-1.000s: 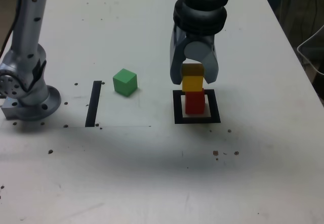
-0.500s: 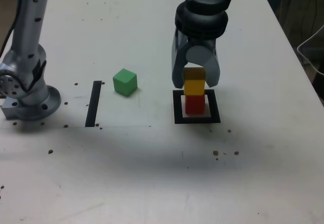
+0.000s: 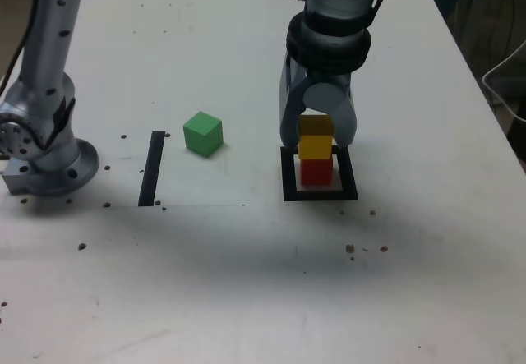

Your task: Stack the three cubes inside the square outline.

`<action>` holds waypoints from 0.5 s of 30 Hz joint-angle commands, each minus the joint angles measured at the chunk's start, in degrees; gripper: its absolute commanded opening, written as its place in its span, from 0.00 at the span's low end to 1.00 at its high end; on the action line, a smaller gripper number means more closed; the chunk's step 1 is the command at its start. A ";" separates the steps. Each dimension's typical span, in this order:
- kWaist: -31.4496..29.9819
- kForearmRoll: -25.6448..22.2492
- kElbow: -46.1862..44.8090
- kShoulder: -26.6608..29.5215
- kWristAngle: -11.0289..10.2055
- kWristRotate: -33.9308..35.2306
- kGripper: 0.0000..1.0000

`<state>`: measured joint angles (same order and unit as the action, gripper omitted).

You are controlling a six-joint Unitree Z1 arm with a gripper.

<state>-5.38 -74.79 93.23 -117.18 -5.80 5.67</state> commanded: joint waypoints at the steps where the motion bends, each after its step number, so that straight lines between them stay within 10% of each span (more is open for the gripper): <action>1: -0.07 0.15 -0.02 -0.28 -0.05 0.13 0.11; 15: 0.18 0.57 -0.69 -0.71 -0.32 0.47 0.22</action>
<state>-5.30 -74.36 92.59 -117.62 -6.03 6.03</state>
